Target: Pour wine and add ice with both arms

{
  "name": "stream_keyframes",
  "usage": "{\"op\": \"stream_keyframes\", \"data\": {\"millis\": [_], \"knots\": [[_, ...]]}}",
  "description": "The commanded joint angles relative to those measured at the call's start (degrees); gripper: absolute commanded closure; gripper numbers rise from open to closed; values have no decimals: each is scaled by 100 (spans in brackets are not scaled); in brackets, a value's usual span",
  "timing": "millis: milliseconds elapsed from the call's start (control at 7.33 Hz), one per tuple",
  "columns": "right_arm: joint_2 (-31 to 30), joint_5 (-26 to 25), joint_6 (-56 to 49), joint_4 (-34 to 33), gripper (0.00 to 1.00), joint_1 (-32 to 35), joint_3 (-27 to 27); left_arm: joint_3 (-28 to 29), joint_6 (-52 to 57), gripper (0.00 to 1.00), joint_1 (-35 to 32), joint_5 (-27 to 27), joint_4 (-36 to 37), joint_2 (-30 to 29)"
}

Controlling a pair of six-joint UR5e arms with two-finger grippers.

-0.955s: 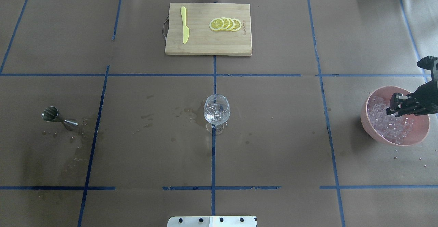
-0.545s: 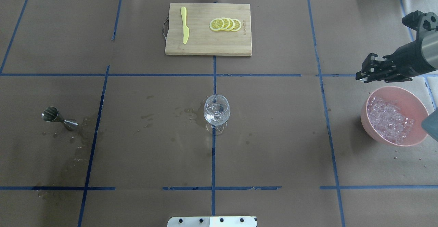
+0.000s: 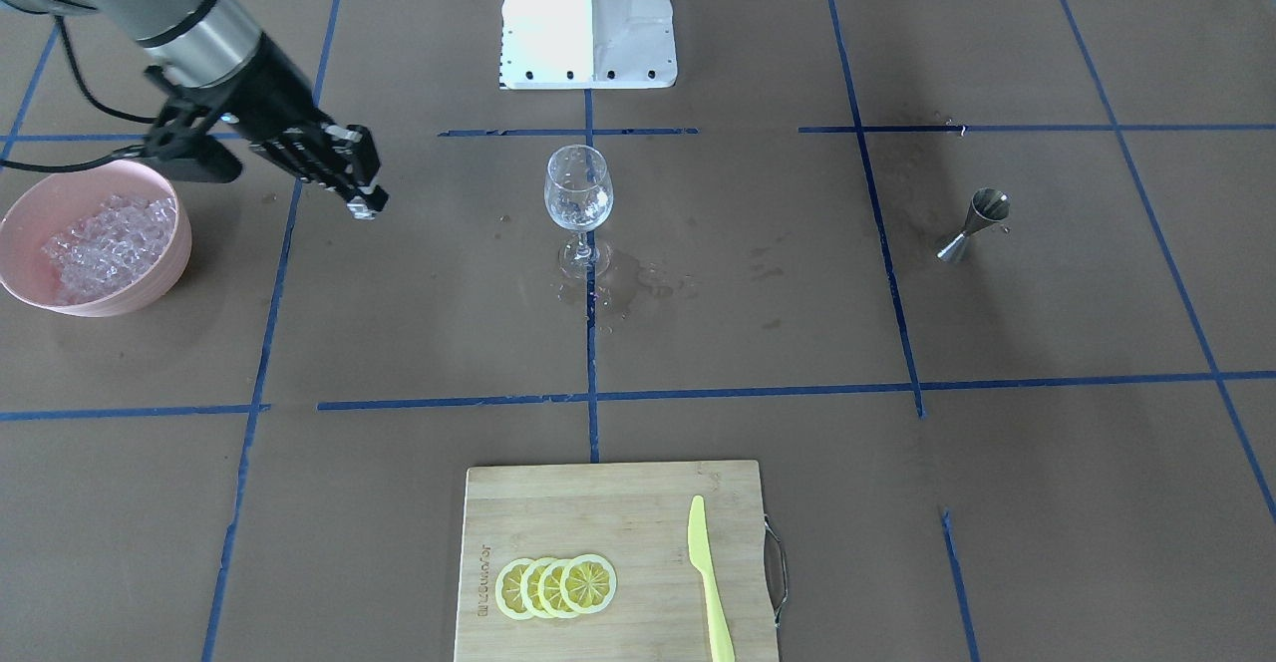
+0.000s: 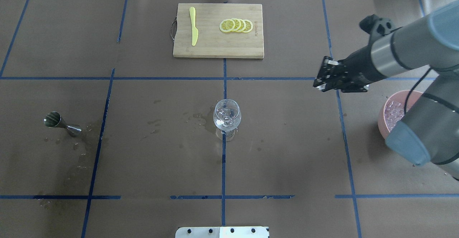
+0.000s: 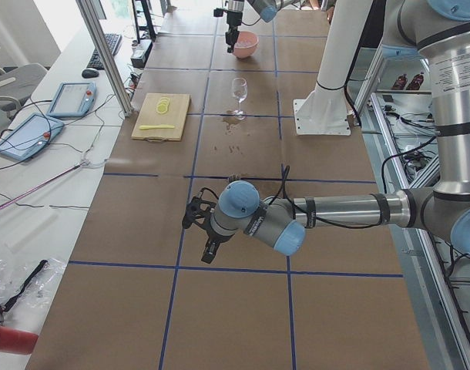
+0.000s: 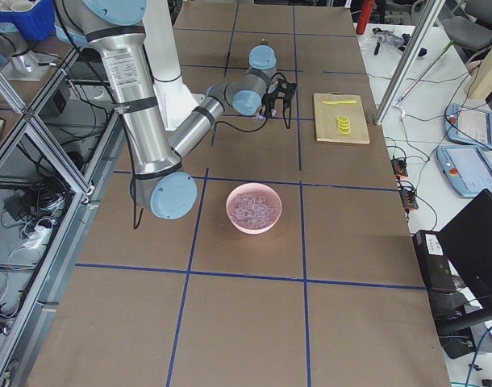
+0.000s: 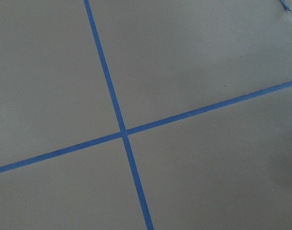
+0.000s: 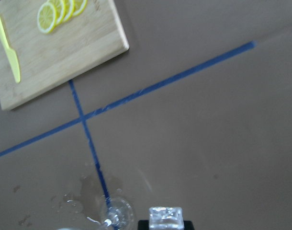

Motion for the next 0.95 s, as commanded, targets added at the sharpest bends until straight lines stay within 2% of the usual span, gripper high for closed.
{"op": "stream_keyframes", "data": {"millis": [0, 273, 818], "knots": [[1307, -1215, 633, -1218, 100, -1282, -54, -36, 205, 0, -102, -2, -52, 82], [1671, -1518, 1012, -1266, 100, -1611, -151, -1, 205, 0, -111, 16, -263, 100], [1778, -1598, 996, -1267, 100, -1411, -273, 43, 179, 0, -119, 16, -947, 425]]}}
